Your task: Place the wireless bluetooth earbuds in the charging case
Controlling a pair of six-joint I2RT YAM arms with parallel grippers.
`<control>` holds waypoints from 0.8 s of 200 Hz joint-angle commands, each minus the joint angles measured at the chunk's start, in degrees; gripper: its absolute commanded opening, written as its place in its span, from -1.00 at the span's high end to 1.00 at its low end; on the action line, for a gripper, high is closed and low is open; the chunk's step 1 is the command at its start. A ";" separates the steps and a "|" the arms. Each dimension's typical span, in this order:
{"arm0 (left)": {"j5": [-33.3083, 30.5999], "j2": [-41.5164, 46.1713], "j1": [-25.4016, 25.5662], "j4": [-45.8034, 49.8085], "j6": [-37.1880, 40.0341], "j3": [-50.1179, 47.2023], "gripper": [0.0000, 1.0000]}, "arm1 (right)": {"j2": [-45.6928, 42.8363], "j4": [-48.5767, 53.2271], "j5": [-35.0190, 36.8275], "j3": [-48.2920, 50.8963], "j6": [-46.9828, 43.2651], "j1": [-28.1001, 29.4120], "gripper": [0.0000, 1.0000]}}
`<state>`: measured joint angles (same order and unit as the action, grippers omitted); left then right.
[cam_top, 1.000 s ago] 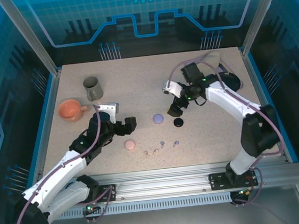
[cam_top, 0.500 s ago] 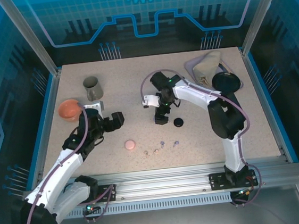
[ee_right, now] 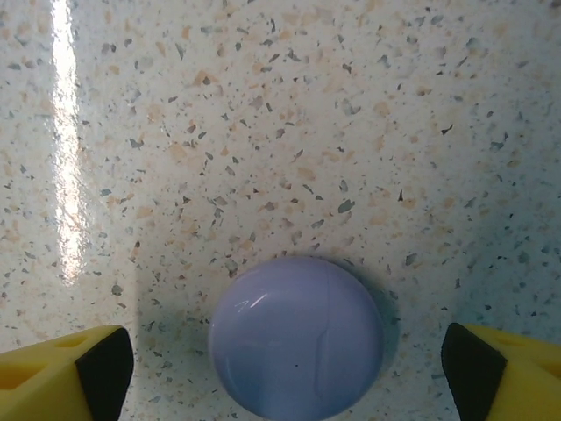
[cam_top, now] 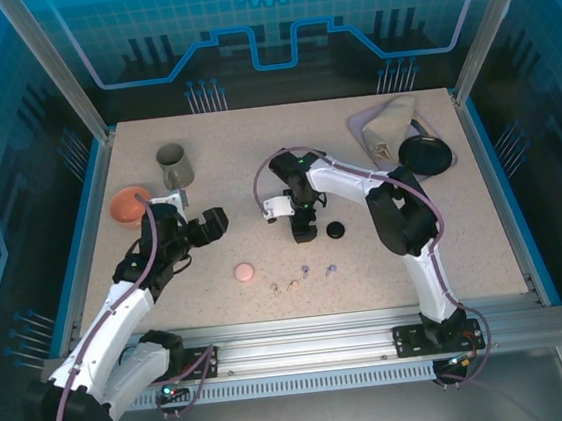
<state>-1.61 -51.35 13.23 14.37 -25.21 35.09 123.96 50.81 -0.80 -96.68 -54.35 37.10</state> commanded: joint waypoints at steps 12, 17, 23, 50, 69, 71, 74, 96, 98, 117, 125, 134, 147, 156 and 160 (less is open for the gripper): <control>1.24 0.81 -0.58 0.73 -0.69 -0.29 -0.98 | 2.84 2.58 0.30 -3.04 -3.40 0.60 -0.77; 1.17 0.88 -0.58 0.75 -0.63 -0.37 -0.98 | 3.30 2.82 0.35 -3.36 -3.30 0.60 -0.74; 1.17 0.82 -0.58 0.71 -0.63 -0.46 -0.98 | 3.65 3.09 0.44 -3.86 -3.23 0.62 -0.72; 0.97 0.81 -0.67 0.68 -0.49 -0.57 -0.98 | 5.35 4.20 0.96 -5.44 -2.55 0.48 -0.61; 0.94 0.79 -0.75 0.70 -0.39 -0.56 -0.98 | 5.85 4.25 1.06 -5.71 -2.17 0.11 -0.52; 1.02 0.74 -0.75 0.73 -0.37 -0.55 -0.98 | 5.90 4.29 1.06 -5.71 -2.17 0.04 -0.51; 0.97 0.76 -0.75 0.73 -0.36 -0.55 -0.98 | 5.94 4.30 1.06 -5.77 -2.02 0.02 -0.49; 1.01 0.68 -0.84 0.72 -0.30 -0.46 -0.98 | 6.25 4.97 1.31 -5.81 -2.00 -0.82 -0.45; 1.06 0.65 -0.84 0.70 -0.33 -0.46 -0.98 | 6.24 5.04 1.32 -5.80 -1.99 -0.90 -0.45; 1.08 0.42 -0.86 0.57 -0.43 -0.52 -0.98 | 6.20 5.27 1.15 -5.55 -2.16 -1.35 -0.42; 1.10 0.38 -0.93 0.46 -0.36 -0.46 -0.98 | 6.20 5.32 1.15 -5.32 -2.24 -1.34 -0.41; 1.08 0.29 -0.93 0.32 -0.45 -0.38 -0.98 | 6.29 5.23 1.15 -5.19 -2.20 -1.34 -0.39; 1.24 0.04 -0.93 0.22 -0.55 -0.28 -0.98 | 6.61 5.27 0.98 -5.23 -2.11 -1.44 -0.36; 1.25 -0.05 -0.93 0.12 -0.55 -0.22 -0.98 | 6.87 5.25 0.85 -5.24 -1.95 -1.42 -0.34; 1.32 -0.06 -0.97 0.07 -0.61 -0.20 -0.98 | 6.98 5.27 0.75 -5.20 -1.84 -1.42 -0.33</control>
<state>-1.61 -51.37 12.88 14.35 -25.45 35.09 128.70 53.60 -0.01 -101.27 -56.45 36.32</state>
